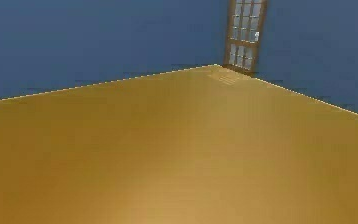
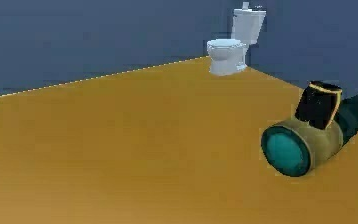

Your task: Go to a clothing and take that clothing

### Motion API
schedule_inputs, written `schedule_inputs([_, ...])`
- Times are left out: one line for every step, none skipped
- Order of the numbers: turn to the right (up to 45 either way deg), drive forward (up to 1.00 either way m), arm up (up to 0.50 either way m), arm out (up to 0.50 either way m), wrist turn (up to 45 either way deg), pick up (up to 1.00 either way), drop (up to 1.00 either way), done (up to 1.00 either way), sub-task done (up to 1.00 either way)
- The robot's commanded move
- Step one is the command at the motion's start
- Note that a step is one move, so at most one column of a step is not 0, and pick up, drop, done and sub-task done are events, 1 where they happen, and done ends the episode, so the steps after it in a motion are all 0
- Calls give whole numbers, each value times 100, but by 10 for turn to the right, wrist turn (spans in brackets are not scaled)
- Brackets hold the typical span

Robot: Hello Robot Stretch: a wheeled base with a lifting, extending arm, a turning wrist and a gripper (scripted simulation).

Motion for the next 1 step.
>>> schedule_inputs([450, 0, 0, 0, 0, 0, 0, 0, 0])
